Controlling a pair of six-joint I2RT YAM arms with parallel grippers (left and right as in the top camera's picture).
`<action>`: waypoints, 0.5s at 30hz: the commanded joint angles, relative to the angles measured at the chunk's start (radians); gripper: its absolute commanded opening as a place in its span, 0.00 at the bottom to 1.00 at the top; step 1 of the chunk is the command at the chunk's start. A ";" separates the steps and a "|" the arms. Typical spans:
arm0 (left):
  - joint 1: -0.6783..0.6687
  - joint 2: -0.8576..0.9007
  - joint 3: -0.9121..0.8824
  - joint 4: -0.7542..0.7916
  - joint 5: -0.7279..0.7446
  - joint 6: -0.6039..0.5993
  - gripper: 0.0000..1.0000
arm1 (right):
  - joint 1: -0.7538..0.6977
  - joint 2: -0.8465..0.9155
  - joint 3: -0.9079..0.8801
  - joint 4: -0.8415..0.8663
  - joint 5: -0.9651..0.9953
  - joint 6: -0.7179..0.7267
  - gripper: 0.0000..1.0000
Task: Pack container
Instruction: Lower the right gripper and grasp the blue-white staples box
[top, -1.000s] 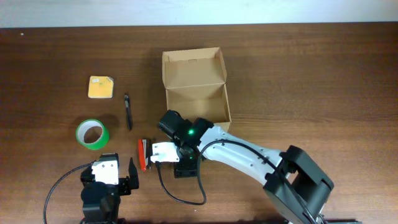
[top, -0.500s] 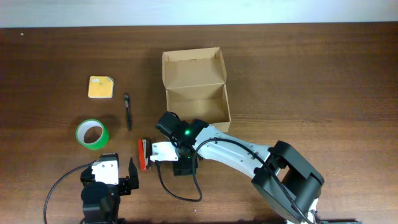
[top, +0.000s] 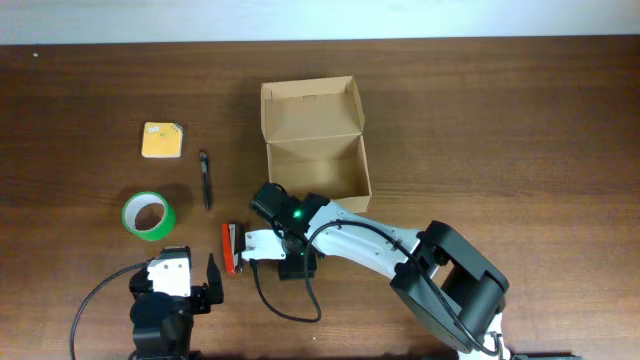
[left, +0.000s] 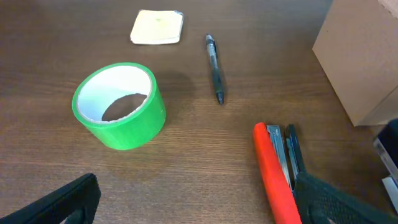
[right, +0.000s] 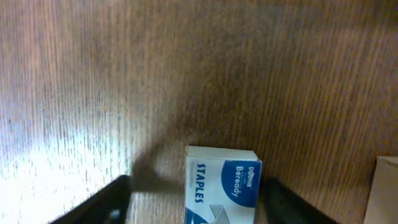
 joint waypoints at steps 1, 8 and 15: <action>0.005 -0.004 -0.004 -0.006 -0.011 -0.013 1.00 | -0.002 0.015 -0.009 -0.001 0.009 0.003 0.56; 0.005 -0.004 -0.004 -0.006 -0.011 -0.013 0.99 | -0.002 0.014 -0.008 -0.003 0.010 0.003 0.39; 0.005 -0.004 -0.004 -0.006 -0.011 -0.013 1.00 | -0.002 0.005 0.027 -0.061 0.009 0.029 0.34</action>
